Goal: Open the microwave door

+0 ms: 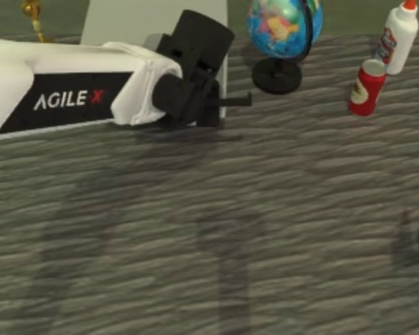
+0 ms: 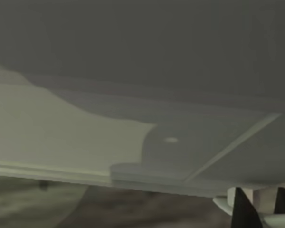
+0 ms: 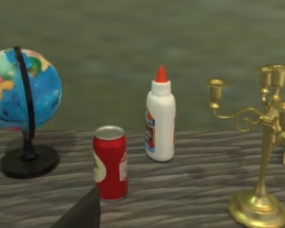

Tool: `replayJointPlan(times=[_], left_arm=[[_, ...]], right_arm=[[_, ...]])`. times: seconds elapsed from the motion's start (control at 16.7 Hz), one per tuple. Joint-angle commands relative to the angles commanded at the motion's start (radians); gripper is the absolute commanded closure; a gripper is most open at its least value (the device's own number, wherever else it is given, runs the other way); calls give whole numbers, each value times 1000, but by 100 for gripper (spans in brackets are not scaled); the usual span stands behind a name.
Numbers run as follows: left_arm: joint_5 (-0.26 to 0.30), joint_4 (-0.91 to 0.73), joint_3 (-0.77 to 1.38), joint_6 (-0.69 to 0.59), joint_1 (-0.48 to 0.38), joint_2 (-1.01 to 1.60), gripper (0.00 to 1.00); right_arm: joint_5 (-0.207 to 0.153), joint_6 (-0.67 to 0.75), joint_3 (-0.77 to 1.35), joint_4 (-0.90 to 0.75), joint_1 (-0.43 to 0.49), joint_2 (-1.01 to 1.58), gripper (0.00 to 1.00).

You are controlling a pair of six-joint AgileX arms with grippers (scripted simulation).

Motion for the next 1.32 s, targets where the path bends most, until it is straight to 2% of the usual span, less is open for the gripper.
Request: replayJointPlan(times=[0.6, 1.32], left_arm=[[40, 41, -66, 56, 8, -42, 100], [41, 41, -66, 57, 9, -43, 100]], right_arm=[[0, 0, 0, 0, 0, 0, 0], [0, 0, 0, 0, 0, 0, 0]])
